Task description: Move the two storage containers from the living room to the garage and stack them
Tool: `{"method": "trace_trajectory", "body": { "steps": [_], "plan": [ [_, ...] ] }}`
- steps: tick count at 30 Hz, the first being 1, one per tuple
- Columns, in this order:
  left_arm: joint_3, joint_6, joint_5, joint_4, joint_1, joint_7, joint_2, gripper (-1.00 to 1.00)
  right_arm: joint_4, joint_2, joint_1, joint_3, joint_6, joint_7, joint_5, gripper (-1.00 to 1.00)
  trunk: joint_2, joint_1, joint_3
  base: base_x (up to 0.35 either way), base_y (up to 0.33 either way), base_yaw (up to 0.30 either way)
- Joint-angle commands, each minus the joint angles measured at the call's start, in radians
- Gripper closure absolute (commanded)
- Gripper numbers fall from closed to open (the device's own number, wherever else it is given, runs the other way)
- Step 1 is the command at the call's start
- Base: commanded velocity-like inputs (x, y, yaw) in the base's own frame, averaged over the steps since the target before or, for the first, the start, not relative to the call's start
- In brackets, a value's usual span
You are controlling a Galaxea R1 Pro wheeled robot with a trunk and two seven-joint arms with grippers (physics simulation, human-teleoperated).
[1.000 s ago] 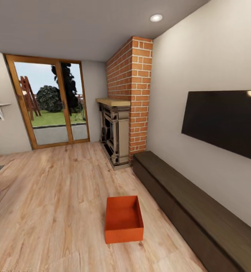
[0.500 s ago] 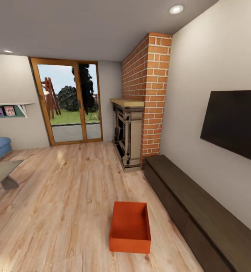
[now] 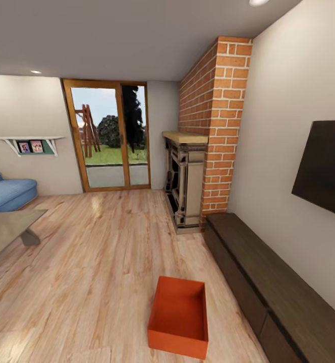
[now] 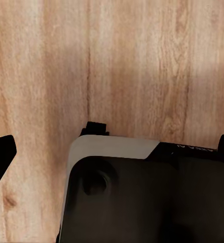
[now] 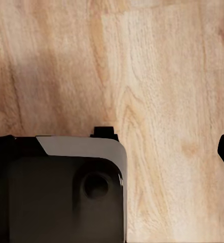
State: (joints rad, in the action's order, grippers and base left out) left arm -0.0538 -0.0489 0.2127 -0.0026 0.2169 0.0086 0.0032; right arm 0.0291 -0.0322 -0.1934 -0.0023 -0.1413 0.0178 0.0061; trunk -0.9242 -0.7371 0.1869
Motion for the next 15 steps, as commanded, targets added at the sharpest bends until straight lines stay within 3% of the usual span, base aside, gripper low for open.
{"method": "trace_trajectory", "body": {
  "steps": [1, 5, 15],
  "plan": [
    [-0.006, -0.003, 0.008, 0.001, 0.001, 0.001, 0.000, -1.00, 0.003, 0.000, -0.001, 0.000, -0.007, 0.003, 0.000, -1.00, -0.001, 0.000, 0.001, 0.228, -0.170, 0.042],
    [-0.006, -0.004, 0.008, 0.001, 0.001, 0.001, 0.000, -1.00, 0.003, 0.000, -0.001, 0.000, -0.007, 0.005, 0.000, -1.00, -0.001, 0.000, 0.001, 0.178, -0.087, 0.018],
    [-0.005, -0.005, 0.007, 0.001, 0.001, 0.002, 0.000, -1.00, 0.003, -0.003, -0.001, 0.005, -0.005, 0.005, 0.002, -1.00, -0.001, 0.000, 0.001, 0.057, -0.006, 0.001]
  ]
}}
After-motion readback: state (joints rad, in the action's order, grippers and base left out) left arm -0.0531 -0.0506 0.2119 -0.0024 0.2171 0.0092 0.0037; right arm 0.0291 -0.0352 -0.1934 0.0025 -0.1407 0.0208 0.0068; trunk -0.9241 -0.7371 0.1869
